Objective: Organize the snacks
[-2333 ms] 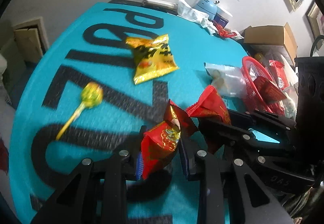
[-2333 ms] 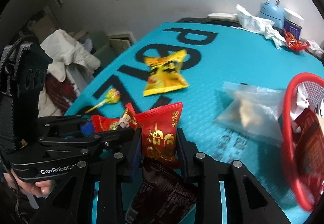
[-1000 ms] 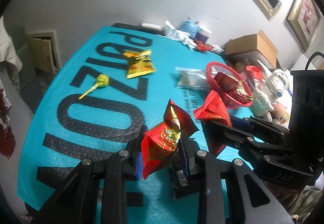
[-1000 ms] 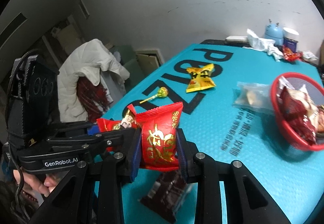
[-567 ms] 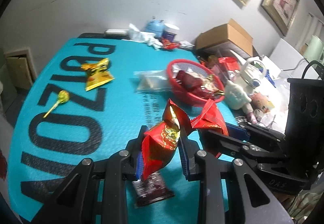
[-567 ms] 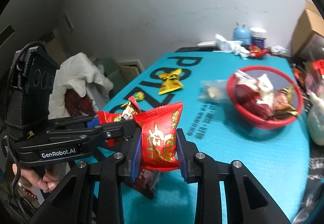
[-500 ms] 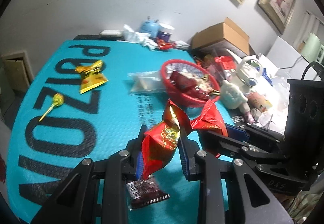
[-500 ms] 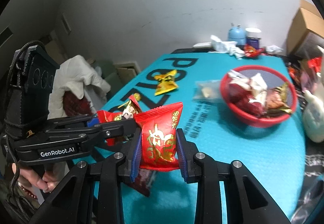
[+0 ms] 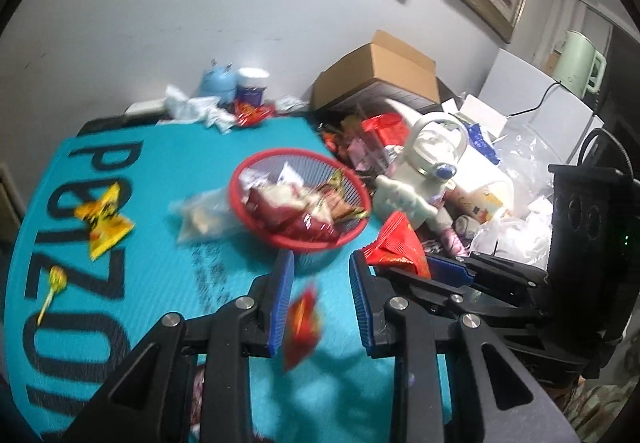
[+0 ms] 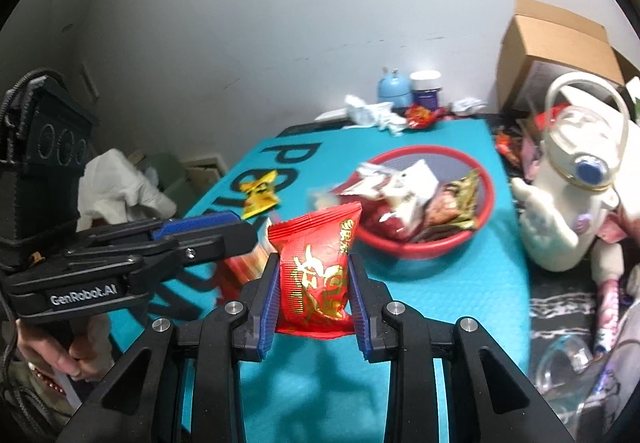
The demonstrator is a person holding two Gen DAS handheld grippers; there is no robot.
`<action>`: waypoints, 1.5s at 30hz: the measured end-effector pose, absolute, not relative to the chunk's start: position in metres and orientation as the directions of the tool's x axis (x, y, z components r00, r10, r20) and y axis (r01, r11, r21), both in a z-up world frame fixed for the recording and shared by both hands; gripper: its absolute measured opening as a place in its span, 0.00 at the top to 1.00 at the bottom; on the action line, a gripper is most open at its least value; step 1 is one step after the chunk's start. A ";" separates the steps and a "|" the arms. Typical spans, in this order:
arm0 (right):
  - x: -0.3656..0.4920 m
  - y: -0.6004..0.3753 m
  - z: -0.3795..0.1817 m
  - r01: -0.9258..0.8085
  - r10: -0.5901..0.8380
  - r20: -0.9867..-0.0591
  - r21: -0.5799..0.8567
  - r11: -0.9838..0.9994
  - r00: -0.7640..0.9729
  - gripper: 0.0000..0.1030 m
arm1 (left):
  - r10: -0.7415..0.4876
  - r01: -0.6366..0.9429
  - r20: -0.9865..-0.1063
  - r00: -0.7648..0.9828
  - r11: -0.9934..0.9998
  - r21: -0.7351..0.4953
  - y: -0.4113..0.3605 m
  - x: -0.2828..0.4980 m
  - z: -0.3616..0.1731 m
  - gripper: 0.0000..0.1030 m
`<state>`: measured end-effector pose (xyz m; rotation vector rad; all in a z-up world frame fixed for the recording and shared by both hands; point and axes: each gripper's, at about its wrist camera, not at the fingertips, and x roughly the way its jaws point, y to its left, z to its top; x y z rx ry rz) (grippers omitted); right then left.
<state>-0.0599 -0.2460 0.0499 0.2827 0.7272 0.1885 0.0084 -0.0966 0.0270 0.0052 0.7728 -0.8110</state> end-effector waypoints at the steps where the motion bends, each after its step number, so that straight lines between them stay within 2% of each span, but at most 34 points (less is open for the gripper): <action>1: -0.058 -0.251 0.052 -0.058 0.251 -0.626 0.311 0.949 0.739 0.70 | -0.655 0.662 -0.620 0.432 0.697 -0.275 -0.102 0.011 0.029 0.73; 9: -0.044 -0.281 0.058 0.005 0.186 -0.625 0.291 0.957 0.758 0.70 | -0.663 0.686 -0.626 0.410 0.676 -0.268 -0.130 0.031 0.033 0.73; 23: -0.063 -0.279 0.029 0.023 0.184 -0.698 0.276 0.961 0.692 0.70 | -0.547 0.689 -0.776 0.314 0.694 -0.209 -0.143 0.021 -0.015 0.73; 28: -0.071 -0.276 0.016 0.033 0.187 -0.722 0.279 0.960 0.667 0.70 | -0.510 0.672 -0.812 0.284 0.710 -0.211 -0.142 0.015 -0.036 0.60; 38: -0.086 -0.277 0.002 0.056 0.186 -0.743 0.288 0.956 0.643 0.69 | -0.458 0.657 -0.870 0.181 0.715 -0.239 -0.149 0.010 -0.077 0.60; 45: -0.082 -0.279 -0.008 0.063 0.194 -0.755 0.297 0.953 0.626 0.69 | -0.403 0.651 -0.893 0.199 0.735 -0.187 -0.153 0.018 -0.090 0.60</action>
